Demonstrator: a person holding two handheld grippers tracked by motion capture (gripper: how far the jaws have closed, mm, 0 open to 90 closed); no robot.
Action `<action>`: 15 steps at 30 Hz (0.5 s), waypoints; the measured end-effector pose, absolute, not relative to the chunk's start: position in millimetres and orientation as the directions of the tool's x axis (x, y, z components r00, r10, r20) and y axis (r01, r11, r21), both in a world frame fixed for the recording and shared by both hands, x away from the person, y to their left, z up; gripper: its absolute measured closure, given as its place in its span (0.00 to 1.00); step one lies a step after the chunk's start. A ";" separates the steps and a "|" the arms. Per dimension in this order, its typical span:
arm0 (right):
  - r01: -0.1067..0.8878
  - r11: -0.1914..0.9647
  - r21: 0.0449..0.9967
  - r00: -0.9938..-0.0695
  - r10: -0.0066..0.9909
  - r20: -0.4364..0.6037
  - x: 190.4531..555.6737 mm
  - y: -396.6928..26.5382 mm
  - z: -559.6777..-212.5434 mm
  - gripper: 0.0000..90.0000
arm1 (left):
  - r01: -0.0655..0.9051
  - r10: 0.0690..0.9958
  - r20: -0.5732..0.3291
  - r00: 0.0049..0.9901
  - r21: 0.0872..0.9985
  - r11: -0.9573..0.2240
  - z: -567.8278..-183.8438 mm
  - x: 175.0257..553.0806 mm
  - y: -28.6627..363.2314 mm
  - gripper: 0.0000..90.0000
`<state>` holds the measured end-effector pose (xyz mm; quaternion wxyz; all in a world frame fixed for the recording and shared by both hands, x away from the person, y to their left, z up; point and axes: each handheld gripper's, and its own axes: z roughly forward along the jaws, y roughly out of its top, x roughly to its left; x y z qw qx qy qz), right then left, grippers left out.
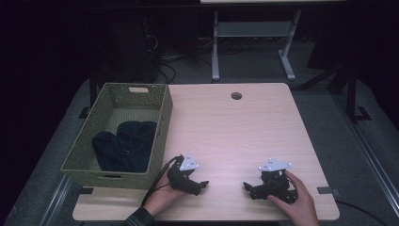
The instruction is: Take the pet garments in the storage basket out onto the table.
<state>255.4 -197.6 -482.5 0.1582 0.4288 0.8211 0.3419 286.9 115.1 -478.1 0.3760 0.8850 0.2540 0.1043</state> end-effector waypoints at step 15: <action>0.595 0.399 0.698 -0.583 0.812 0.033 255.4 -197.7 -482.5 0.00 | 0.384 0.529 -0.003 0.849 0.691 -0.613 -474.5 288.8 112.0 0.14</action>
